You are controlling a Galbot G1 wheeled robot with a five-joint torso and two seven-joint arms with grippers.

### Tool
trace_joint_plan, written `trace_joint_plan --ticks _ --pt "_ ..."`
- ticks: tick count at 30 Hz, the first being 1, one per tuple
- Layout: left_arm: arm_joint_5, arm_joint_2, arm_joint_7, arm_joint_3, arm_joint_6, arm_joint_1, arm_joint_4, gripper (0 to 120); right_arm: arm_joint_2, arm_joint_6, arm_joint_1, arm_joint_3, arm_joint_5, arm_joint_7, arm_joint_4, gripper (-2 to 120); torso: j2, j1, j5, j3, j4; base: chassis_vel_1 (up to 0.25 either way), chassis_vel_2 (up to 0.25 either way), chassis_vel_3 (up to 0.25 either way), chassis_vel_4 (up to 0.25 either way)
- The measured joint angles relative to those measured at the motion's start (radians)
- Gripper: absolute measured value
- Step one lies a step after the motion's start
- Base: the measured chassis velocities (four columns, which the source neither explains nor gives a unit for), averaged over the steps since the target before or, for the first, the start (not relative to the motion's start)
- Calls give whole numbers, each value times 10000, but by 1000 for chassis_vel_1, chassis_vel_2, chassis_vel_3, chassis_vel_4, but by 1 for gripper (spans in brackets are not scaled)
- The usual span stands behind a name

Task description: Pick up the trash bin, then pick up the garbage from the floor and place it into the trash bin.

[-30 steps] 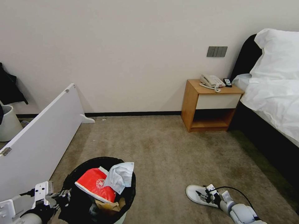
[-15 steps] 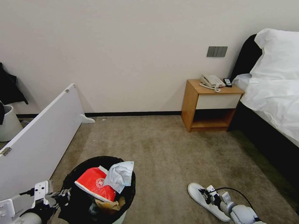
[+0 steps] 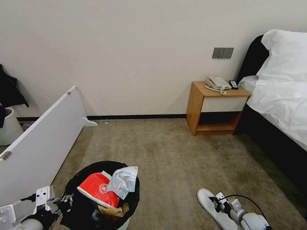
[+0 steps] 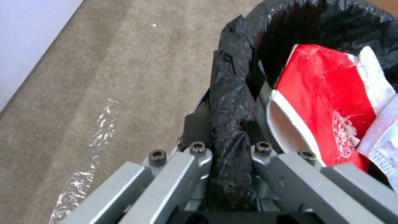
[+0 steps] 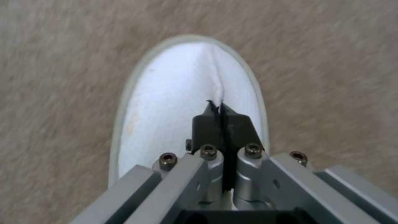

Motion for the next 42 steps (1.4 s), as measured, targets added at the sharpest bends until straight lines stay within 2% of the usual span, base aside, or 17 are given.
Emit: trace_joint_plan --ticks 4,12,24,26,27,29,35,42 --pt "51 -1 0 75 0 -17 0 4 -218 0 -171 331 263 120 673 0 -1 0 -3 0 0 0 0 0 0" --pt "86 111 14 141 0 -62 1 4 -826 -290 -837 1090 1086 339 3180 0 0 0 -4 0 1 0 0 0 0" --pt "61 174 67 209 0 -76 0 4 -1402 -409 -1690 1840 1662 423 4766 0 0 0 -2 0 -1 0 0 0 0" --pt "66 181 70 271 0 -76 0 4 -1523 -437 -1891 2057 2164 450 5550 0 0 0 -3 0 0 0 0 0 0" --pt "66 181 70 271 0 -76 0 4 -1523 -437 -1891 2057 2164 450 5550 0 0 0 -3 0 0 0 0 0 0" --pt "79 202 74 322 0 -59 0 4 -1608 -523 -1963 2208 2759 495 6586 0 0 0 -3 0 1 0 0 0 0" --pt "90 238 75 339 0 -56 1 4 -1782 -853 -1689 2234 3643 612 8221 0 0 0 -6 0 3 0 0 0 0" --pt "161 197 77 389 0 -8 25 4 -2101 -1151 -1278 2072 4441 719 9369 0 0 0 -4 0 1 0 0 0 0"
